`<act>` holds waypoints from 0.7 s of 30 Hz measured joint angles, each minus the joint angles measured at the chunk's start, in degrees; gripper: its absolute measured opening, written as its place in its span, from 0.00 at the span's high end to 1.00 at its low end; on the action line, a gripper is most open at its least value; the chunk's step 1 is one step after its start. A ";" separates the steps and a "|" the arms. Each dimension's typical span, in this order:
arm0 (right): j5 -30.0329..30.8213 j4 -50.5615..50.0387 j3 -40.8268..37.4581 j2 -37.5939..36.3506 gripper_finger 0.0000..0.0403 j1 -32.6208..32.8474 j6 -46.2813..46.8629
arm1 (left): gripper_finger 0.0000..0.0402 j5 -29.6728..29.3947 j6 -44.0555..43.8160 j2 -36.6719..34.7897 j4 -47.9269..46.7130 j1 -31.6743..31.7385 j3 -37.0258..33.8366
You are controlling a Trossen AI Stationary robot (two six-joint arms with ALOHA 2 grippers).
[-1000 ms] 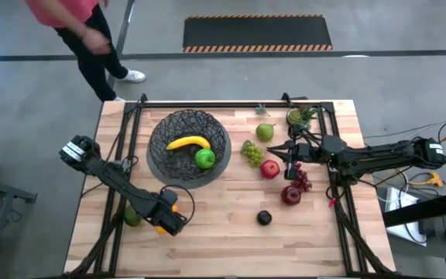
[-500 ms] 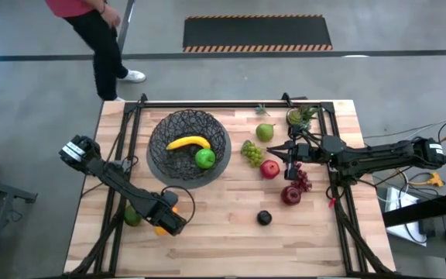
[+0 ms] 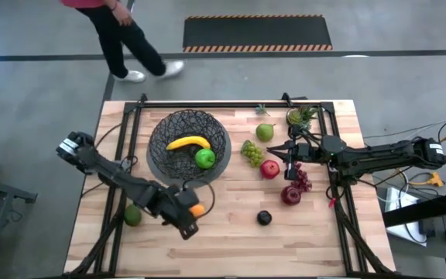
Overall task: Build produce basket
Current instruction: Put the mango into the basket
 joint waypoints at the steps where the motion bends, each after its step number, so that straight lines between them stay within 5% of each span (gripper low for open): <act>1: 0.01 0.00 0.00 -0.02 0.97 0.00 0.11 | 0.58 -0.27 2.91 -0.29 -0.39 0.70 1.57; 11: -0.02 -2.10 0.00 -0.38 0.97 0.00 0.54 | 0.58 -1.15 30.56 -1.98 -12.16 10.88 14.55; 21: -0.02 -9.21 -0.04 -5.92 0.97 0.00 1.63 | 0.58 -1.30 55.15 -1.91 -28.24 26.05 14.60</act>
